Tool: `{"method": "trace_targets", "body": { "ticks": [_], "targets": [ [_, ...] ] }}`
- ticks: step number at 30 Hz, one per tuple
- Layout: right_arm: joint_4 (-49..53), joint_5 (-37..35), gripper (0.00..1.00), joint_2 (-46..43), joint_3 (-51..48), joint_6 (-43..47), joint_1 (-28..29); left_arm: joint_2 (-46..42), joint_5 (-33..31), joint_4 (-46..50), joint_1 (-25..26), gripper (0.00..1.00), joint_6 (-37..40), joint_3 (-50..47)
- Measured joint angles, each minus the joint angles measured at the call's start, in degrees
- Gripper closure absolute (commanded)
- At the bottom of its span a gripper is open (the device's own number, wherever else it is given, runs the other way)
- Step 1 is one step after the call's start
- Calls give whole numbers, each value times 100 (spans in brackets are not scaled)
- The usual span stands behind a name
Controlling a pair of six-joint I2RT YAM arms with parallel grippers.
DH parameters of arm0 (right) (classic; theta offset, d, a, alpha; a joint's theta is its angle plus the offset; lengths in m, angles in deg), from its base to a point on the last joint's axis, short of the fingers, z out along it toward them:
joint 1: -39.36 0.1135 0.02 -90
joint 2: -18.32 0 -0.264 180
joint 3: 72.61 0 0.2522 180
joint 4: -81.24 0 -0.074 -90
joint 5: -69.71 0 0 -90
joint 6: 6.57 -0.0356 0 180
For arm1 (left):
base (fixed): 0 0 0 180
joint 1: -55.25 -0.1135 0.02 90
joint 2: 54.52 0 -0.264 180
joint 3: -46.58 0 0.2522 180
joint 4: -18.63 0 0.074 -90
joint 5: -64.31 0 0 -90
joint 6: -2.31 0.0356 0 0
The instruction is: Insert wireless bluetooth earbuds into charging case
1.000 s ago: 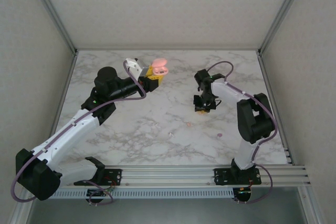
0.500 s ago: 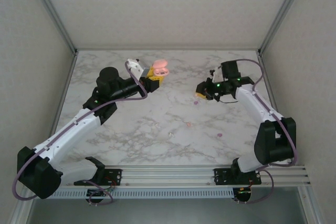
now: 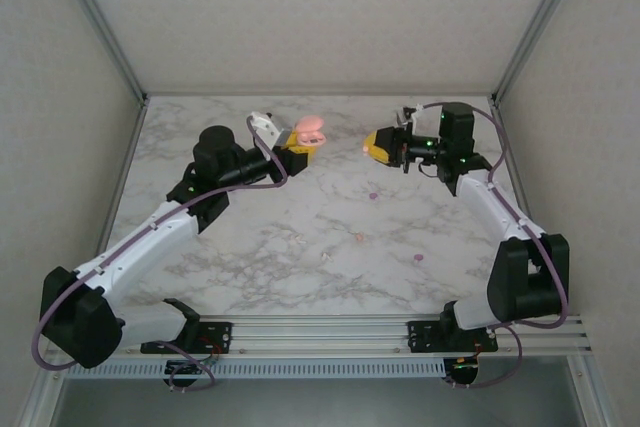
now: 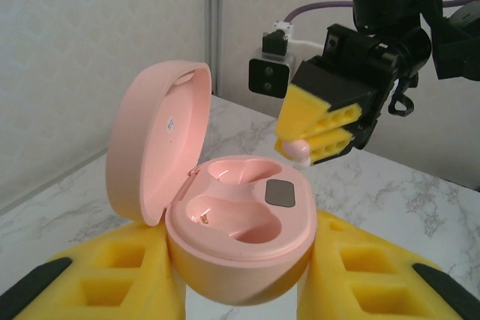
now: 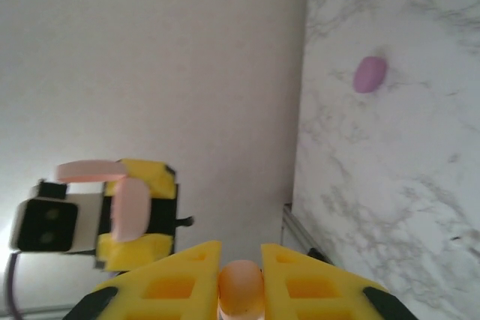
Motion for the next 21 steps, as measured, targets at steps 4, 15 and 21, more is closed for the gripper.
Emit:
{"method": "trace_targets", "body": {
  "ticks": [4,15,21],
  "targets": [
    [-352,160,82,-129,2,-341,0,52,28,-26,0,81,0,0],
    [-960,284,81,-260,103,-1091,15,264,278,-79,0,81,0,2],
    [-1147,284,81,-308,326,-1298,166,308,472,-201,0,81,0,11]
  ]
}}
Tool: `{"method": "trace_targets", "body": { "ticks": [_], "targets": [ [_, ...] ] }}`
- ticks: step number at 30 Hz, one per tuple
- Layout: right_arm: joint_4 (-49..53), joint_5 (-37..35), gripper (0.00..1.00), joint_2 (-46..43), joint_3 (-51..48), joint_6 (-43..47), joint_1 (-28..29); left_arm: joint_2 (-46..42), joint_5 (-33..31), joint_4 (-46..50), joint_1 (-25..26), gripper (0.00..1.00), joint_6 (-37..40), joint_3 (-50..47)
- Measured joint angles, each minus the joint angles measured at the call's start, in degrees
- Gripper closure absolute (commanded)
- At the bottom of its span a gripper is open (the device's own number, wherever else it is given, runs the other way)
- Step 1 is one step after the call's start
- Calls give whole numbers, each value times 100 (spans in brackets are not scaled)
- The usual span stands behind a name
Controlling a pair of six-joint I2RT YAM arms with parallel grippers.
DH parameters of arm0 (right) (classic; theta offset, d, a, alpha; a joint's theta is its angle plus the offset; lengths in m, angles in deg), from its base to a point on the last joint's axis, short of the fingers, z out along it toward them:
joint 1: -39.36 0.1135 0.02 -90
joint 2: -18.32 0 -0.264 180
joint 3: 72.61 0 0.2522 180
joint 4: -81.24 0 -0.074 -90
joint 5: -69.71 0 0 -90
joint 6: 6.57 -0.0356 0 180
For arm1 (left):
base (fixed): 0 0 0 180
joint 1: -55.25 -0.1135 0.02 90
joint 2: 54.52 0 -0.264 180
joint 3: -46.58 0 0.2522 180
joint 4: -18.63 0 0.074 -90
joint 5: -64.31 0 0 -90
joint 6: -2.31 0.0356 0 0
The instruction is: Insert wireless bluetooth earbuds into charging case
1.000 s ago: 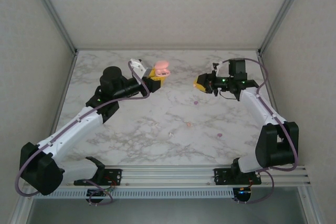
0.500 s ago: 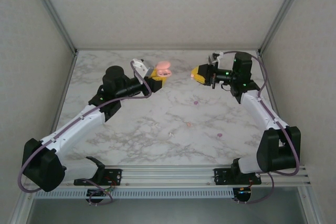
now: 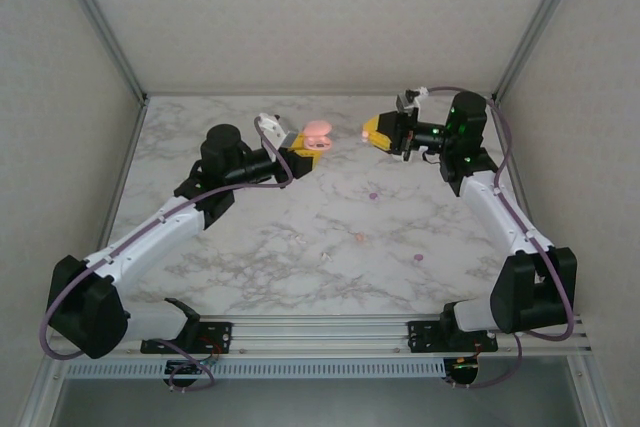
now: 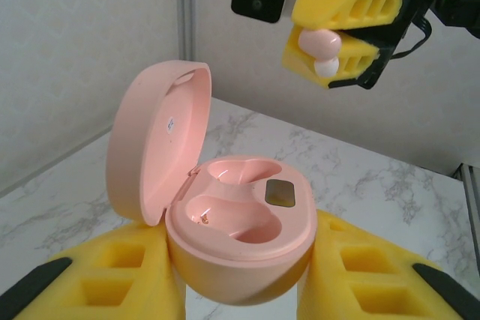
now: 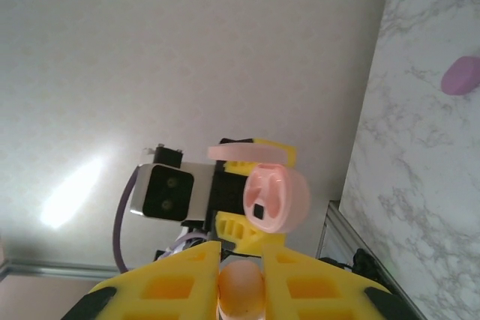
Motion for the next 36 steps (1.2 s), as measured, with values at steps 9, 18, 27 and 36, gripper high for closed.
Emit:
{"method": "trace_targets", "body": {
  "ticks": [9,18,27,36],
  "targets": [
    [122,-39,81,-2,398,26,293,24,210,-63,0,80,4,22],
    [1508,-328,81,-2,898,1340,662,72,444,-177,28,80,9,144],
    [2002,-503,81,-2,931,1926,723,173,531,-179,155,80,11,232],
    [1239,-407,82,-2,885,1346,739,225,479,-164,201,81,87,302]
  ]
}}
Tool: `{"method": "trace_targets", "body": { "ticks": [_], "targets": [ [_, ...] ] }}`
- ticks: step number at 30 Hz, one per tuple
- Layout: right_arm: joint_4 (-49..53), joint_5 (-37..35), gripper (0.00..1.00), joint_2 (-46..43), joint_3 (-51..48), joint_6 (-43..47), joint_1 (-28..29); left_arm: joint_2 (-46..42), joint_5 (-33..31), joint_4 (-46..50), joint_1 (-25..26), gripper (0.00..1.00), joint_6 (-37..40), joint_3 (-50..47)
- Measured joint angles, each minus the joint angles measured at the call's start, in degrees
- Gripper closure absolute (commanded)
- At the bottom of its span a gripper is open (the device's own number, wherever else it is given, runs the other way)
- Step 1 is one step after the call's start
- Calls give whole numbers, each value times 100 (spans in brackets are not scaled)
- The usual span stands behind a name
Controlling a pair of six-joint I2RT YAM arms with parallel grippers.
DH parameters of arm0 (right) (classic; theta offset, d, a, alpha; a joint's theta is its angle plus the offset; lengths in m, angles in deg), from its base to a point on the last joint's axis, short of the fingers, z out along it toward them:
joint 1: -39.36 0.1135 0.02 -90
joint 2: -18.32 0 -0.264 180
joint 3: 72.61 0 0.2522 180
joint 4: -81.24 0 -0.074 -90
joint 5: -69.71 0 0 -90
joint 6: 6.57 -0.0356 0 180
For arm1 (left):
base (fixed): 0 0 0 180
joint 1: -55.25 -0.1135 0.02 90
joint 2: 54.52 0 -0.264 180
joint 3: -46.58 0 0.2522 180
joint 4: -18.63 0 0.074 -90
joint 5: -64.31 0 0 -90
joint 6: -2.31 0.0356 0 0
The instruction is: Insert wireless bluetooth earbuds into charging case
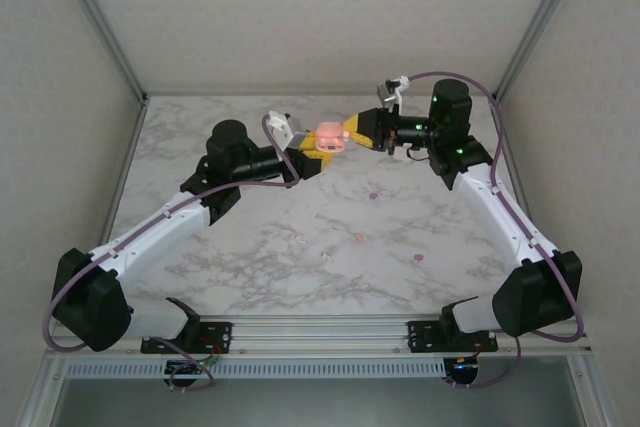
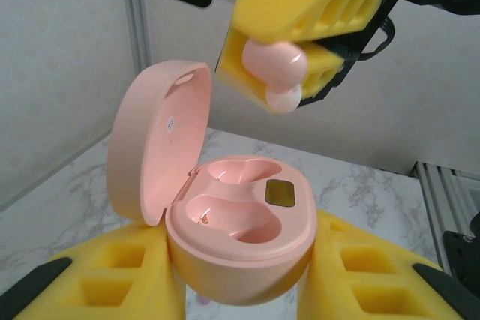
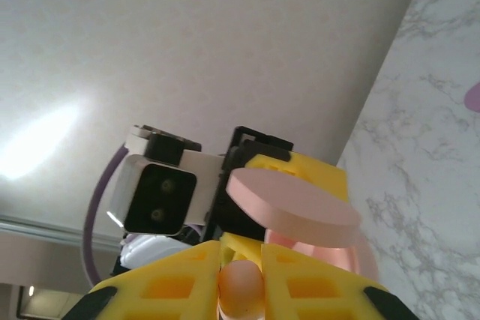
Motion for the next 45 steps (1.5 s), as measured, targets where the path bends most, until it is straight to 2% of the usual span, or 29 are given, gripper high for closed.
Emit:
{"method": "trace_targets", "body": {
  "ticks": [6,20,40,45],
  "targets": [
    [-636,216,82,155,-9,-828,-7,-17,-107,35,-2,81,201,0],
    [-1239,212,81,437,-9,-2216,-15,-83,-129,127,-103,81,481,0],
    [-1237,61,81,446,-120,-2404,-15,-92,-348,118,-208,81,476,0],
    [-796,39,80,446,-120,-1967,-15,-94,-343,98,-208,81,422,0]
  ]
}}
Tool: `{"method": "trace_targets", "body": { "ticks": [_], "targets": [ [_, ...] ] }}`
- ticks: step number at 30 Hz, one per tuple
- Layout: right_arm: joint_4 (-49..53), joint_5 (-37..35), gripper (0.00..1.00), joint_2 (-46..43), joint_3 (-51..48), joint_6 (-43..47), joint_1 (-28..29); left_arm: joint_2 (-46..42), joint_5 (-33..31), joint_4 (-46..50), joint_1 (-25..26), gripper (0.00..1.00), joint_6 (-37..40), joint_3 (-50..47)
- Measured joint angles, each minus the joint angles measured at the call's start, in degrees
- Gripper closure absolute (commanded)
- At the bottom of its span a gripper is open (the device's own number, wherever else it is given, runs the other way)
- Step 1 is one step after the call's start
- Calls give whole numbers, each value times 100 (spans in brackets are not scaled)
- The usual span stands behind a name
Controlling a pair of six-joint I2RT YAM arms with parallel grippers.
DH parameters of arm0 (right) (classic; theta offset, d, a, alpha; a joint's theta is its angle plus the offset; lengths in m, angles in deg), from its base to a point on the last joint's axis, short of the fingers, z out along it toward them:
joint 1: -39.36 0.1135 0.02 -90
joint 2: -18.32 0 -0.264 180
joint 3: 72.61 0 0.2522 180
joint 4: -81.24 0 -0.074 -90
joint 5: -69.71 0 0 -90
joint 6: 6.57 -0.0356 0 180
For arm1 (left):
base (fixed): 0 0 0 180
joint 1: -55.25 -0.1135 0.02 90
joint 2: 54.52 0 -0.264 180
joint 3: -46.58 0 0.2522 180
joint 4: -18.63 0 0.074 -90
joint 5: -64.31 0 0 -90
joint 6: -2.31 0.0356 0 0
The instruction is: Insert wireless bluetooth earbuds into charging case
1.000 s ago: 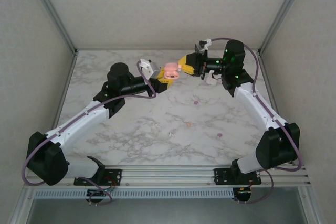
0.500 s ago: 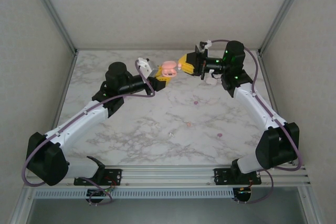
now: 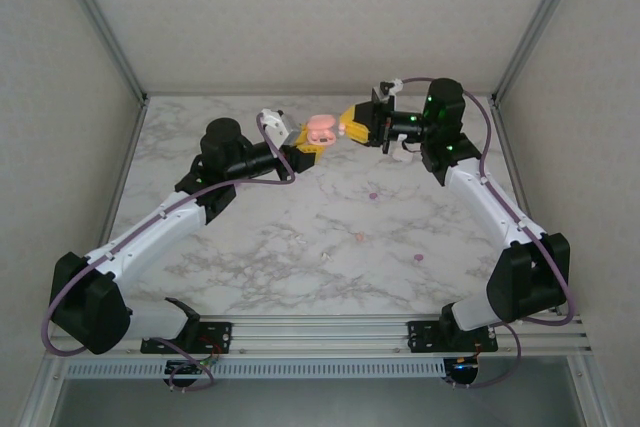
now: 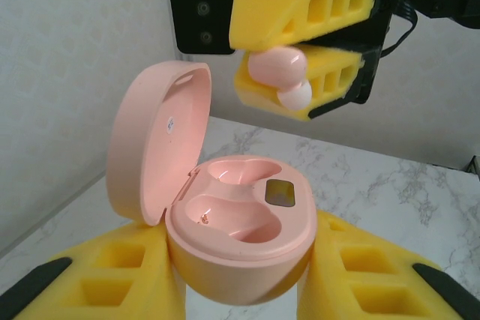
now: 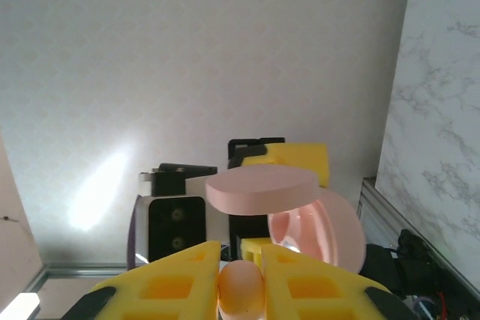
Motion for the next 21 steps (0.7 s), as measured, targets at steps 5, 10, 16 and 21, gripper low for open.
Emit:
{"method": "trace_targets", "body": {
  "ticks": [5,10,16,21],
  "targets": [
    [1379,-201,81,-15,297,1410,17,2,90,-94,0,81,-79,0],
    [2004,-299,81,-291,380,2420,28,2,238,-146,0,81,-122,0],
    [2000,-328,81,-459,380,2848,81,4,308,-304,2,81,-188,0],
    [1976,-387,81,-476,380,3058,236,90,339,-404,2,81,-214,0]
  ]
}}
